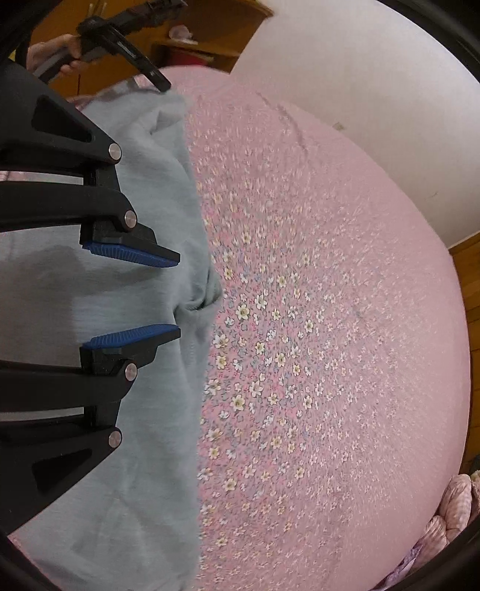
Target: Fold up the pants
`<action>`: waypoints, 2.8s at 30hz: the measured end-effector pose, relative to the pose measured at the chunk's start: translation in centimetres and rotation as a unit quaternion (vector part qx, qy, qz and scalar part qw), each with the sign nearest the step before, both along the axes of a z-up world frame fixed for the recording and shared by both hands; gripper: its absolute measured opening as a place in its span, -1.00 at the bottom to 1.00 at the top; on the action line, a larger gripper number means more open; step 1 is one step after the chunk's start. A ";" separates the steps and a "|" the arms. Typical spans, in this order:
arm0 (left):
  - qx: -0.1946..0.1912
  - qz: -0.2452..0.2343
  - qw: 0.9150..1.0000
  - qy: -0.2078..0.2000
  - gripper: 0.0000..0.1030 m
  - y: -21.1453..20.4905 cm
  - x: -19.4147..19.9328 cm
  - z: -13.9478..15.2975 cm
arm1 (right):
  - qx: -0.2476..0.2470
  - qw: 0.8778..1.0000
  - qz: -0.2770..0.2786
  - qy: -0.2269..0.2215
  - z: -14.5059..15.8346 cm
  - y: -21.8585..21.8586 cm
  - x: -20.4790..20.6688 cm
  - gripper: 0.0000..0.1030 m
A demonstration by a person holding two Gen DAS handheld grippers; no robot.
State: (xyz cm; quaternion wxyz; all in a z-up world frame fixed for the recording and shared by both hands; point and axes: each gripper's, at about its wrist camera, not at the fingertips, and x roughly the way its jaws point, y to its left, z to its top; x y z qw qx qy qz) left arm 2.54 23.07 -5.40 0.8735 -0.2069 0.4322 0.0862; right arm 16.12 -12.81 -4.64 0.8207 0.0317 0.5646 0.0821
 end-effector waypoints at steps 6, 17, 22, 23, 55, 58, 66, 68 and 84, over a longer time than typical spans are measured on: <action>-0.028 0.006 1.000 -0.001 -0.55 1.0 0.2 -1.6 | -0.027 0.999 -0.003 0.018 -1.7 0.8 0.8 -0.34; -0.029 -0.003 0.999 -0.022 -0.40 2.5 1.7 -1.2 | -0.039 0.999 0.013 -0.007 -0.2 2.0 0.7 -0.34; -0.006 -0.023 1.000 -0.001 -0.16 2.5 3.5 -1.8 | -0.063 0.998 0.029 -0.009 -1.1 2.8 0.9 -0.34; -0.005 -0.025 1.000 0.003 -0.16 2.5 3.8 -2.0 | -0.063 0.998 0.029 -0.010 -1.1 2.9 0.9 -0.34; 0.012 0.032 0.994 -0.101 -0.94 2.1 -4.4 3.5 | -0.136 0.987 0.023 -0.081 -1.1 3.3 5.7 -0.97; 0.024 0.038 0.998 -0.052 -0.94 3.2 -1.2 0.4 | -0.141 0.987 0.017 -0.068 -3.0 2.6 6.4 -0.98; 0.080 0.068 0.994 -0.001 -0.75 4.4 0.8 -1.0 | -0.067 0.993 0.004 -0.096 0.1 -0.4 3.8 -0.89; 0.062 0.077 0.995 -0.007 -0.73 5.2 -0.4 -0.2 | -0.063 0.992 0.009 -0.112 1.4 -0.7 2.2 -0.75; -0.071 0.063 0.995 -0.004 -0.17 3.7 -10.3 -1.3 | -0.032 0.992 0.110 -0.052 -1.7 1.3 -10.7 -0.60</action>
